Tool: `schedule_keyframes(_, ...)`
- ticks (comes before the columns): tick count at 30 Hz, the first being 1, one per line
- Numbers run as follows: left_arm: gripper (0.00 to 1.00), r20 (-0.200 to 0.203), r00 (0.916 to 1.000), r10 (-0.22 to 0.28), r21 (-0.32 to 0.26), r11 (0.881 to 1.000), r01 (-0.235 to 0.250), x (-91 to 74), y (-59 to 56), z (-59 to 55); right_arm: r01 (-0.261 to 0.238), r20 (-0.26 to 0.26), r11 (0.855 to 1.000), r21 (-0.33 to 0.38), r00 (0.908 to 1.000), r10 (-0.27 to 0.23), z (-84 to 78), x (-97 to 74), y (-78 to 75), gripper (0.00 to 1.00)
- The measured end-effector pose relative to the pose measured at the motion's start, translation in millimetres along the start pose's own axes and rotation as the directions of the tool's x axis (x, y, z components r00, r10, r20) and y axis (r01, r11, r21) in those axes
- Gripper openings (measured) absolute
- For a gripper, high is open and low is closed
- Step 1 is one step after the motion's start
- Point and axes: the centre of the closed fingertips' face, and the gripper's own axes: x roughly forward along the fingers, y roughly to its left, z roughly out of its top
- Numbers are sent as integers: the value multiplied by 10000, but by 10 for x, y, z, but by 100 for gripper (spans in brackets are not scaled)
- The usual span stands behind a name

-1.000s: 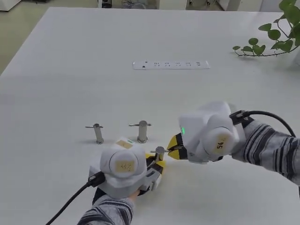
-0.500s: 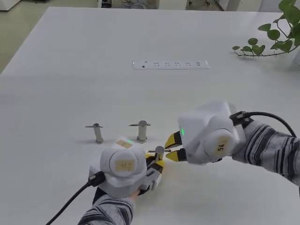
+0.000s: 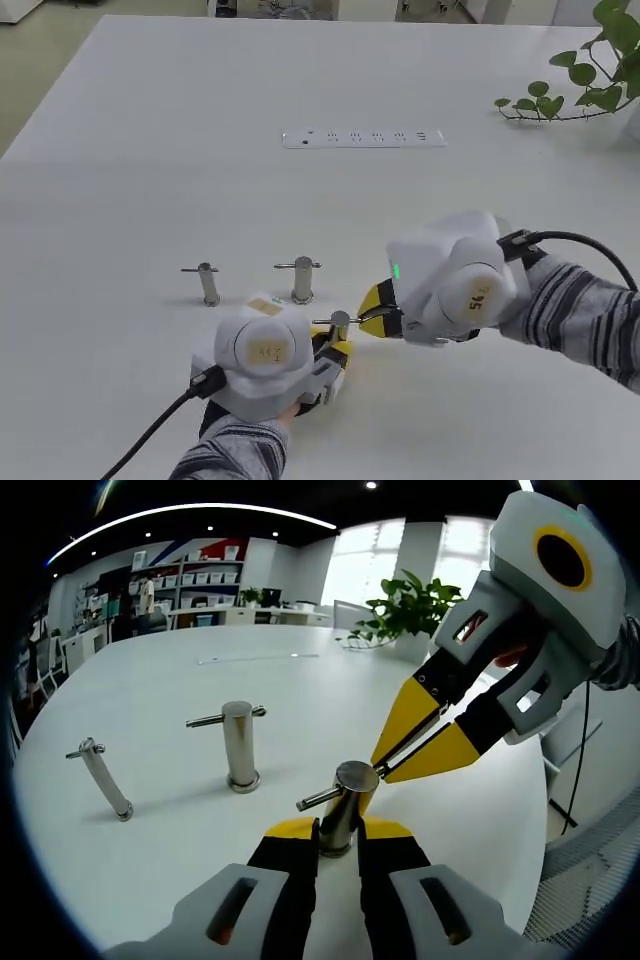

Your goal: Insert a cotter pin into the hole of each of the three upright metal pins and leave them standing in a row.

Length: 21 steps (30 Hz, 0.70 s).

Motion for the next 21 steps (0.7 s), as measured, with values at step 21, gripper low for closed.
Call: schedule_keyframes(21, 12, -42, 10000, 67, -143, 9999, -67, 15, 3, -10, 4, 73, 10000, -29, 10000, -4, 36, 28, -10, 0)
